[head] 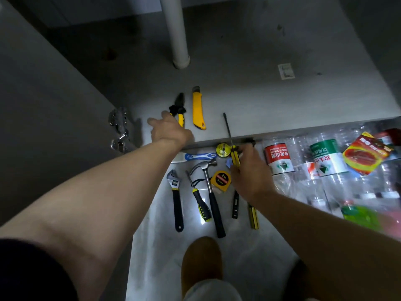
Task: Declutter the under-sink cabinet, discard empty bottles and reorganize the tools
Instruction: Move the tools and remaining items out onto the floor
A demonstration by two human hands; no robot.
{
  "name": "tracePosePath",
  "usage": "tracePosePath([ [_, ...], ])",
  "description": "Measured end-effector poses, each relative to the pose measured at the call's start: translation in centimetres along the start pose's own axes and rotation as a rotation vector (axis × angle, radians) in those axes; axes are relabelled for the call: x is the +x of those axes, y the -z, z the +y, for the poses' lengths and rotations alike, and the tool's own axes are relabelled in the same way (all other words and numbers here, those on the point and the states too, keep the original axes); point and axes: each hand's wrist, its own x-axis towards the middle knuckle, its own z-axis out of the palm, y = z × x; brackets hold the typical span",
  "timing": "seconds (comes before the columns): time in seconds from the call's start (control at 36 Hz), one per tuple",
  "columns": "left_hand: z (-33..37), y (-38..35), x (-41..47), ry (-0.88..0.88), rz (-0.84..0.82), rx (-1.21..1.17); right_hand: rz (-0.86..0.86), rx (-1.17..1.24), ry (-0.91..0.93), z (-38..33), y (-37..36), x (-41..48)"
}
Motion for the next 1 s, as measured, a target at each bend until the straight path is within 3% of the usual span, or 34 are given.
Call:
tracePosePath([
  [0.08,-1.0,-0.2,-1.6,0.023,-0.039,-0.133,-0.057,-0.041,-0.001,1.9,-0.7,-3.1],
  [0.17,-2.7,-0.9,-4.1,0.048,0.045,-0.296,-0.152,-0.053,-0.037,3.3,-1.4,-5.9],
  [0.28,-6.3,-3.4,-8.6,-0.051,0.145,-0.456,-0.299,-0.080,-0.143,4.8,-2.4,-8.2],
  [0.36,-9.3,-5.9,-12.0,-0.069,0.093,-0.513,-0.385,-0.083,-0.228,5.8,-2.9,-8.9],
  [0.5,-14.5,-8.8,-14.5,0.022,-0.040,-0.395,-0.410,-0.119,-0.267,6.6,-3.4,-8.5],
  [0.69,-16.9,-9.8,-13.3,0.184,0.093,-0.324,-0.376,-0.139,-0.320,6.8,-3.5,-7.1],
  [0.92,-17.6,-10.6,-11.7,0.209,-0.045,-0.061,-0.348,-0.035,-0.164,5.6,-4.1,-6.5],
  [1.0,-17.2,-11.0,-11.8,0.180,-0.029,-0.048,-0.342,-0.034,-0.119,5.0,-4.5,-6.3],
])
